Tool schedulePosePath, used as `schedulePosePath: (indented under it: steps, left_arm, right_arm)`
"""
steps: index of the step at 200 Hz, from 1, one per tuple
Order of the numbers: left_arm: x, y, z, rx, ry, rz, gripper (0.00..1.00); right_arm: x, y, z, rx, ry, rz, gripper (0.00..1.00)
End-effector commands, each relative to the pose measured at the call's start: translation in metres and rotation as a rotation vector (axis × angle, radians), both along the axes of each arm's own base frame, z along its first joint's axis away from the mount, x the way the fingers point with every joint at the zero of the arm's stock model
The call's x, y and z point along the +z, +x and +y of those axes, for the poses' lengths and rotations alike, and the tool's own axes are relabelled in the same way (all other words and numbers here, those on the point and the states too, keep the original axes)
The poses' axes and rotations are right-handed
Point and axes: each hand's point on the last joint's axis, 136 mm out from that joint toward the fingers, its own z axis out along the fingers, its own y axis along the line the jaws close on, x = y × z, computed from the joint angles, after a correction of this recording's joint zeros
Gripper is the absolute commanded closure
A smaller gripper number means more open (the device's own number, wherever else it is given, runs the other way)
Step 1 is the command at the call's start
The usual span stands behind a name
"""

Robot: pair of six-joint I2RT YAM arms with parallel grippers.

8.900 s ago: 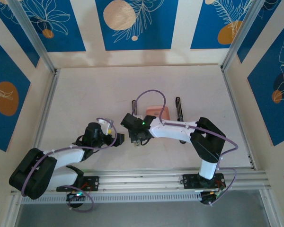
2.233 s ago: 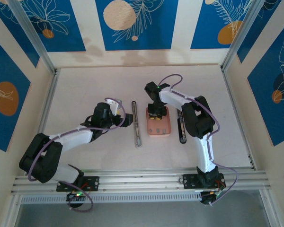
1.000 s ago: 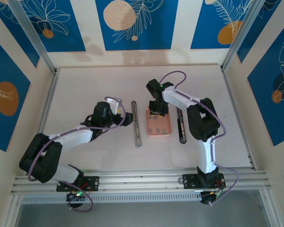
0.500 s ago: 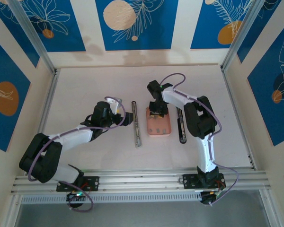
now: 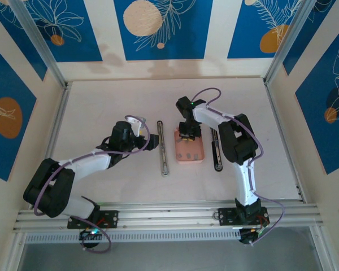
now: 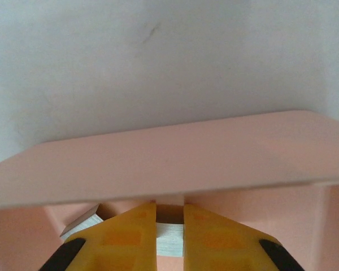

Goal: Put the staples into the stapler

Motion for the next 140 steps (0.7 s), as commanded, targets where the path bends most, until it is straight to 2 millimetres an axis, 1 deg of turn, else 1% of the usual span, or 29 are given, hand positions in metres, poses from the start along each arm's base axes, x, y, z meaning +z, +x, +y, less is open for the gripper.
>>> schedulePosePath:
  steps: [1, 29, 45, 67, 86, 101, 113, 140]
  left_arm:
    - [0.013, 0.008, -0.001, -0.006, -0.003, -0.029, 0.0]
    - [0.017, 0.006, -0.001, -0.016, -0.01, -0.033, 0.01]
    - [0.022, 0.003, -0.004, -0.035, -0.015, -0.04, 0.01]
    - [0.029, -0.002, -0.012, -0.074, -0.017, -0.059, 0.02]
    - [0.033, -0.011, -0.023, -0.118, -0.012, -0.075, 0.02]
    - [0.032, -0.02, -0.031, -0.147, -0.006, -0.078, 0.02]
    - [0.031, -0.027, -0.037, -0.163, -0.005, -0.075, 0.02]
    - [0.031, -0.039, -0.046, -0.182, -0.009, -0.072, 0.03]
  right_arm:
    - [-0.004, -0.003, 0.006, 0.018, 0.01, -0.002, 0.85]
    - [0.023, -0.001, 0.007, 0.031, 0.012, -0.079, 0.85]
    - [0.042, -0.003, 0.007, 0.038, 0.018, -0.135, 0.85]
    - [0.069, -0.013, 0.003, 0.051, 0.017, -0.224, 0.85]
    - [0.086, -0.028, -0.007, 0.05, 0.007, -0.297, 0.85]
    - [0.092, -0.043, -0.021, 0.029, 0.009, -0.334, 0.85]
    - [0.093, -0.057, -0.033, 0.002, 0.017, -0.341, 0.85]
    - [0.085, -0.087, -0.068, -0.089, 0.018, -0.313, 0.85]
